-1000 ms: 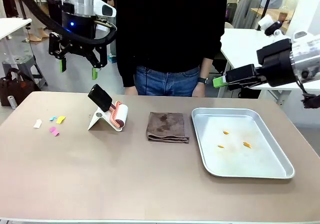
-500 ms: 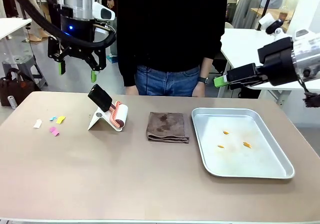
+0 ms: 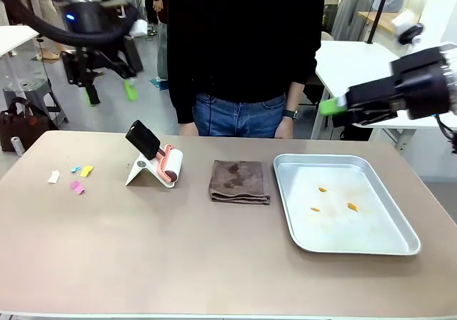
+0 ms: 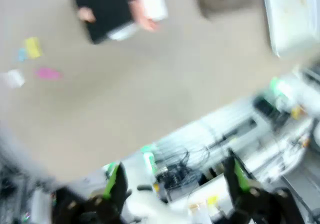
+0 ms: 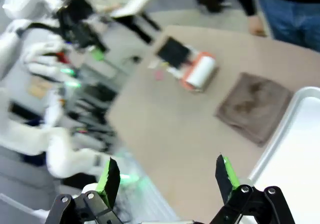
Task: Clean the surface of the table.
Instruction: Hold the Lint Roller with your left hand and the towel with your right hand.
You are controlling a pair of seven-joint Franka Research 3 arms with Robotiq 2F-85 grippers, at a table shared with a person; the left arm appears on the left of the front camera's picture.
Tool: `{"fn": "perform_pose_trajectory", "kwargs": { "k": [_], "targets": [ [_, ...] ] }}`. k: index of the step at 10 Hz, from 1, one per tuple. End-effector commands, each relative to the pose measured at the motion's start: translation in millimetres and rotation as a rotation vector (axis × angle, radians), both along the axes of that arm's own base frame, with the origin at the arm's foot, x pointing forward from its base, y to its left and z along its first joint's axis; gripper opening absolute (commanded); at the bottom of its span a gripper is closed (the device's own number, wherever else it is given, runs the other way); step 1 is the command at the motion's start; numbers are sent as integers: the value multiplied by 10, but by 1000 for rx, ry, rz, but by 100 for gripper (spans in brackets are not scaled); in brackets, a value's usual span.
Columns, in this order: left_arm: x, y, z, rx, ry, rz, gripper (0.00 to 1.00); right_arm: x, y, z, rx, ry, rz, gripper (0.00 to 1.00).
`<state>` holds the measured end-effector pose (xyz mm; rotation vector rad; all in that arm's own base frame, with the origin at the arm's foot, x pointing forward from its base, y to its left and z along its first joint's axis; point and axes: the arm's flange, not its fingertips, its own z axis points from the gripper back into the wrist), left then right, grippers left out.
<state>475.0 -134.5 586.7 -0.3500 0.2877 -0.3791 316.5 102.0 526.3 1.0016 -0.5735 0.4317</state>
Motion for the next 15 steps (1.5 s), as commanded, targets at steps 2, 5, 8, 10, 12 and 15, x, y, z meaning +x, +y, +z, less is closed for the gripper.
{"fn": "perform_pose_trajectory", "kwargs": {
  "k": [2, 5, 8, 10, 12, 15],
  "targets": [
    [13, 761, -95, -412, 321, -26, 100, -464, -681, -648, 340, 197, 105, 100],
    [-183, 1926, -516, -765, 124, 593, 100, -1040, -1140, -1139, 394, 229, 176, 100],
    [-773, 2766, -720, -838, -124, 940, 100, -1257, -1544, -1356, 369, 324, 166, 100],
    [-908, 2896, -863, -936, -226, 1001, 100, -1338, -1732, -1495, 376, 352, 187, 100],
    [-943, 2947, -1247, -1146, -191, 996, 100, -1438, -1851, -1618, 406, 371, 174, 100],
    [-789, 2844, -1600, -1179, -9, 987, 100, -1510, -1831, -1593, 392, 341, 123, 100]
  ]
}}
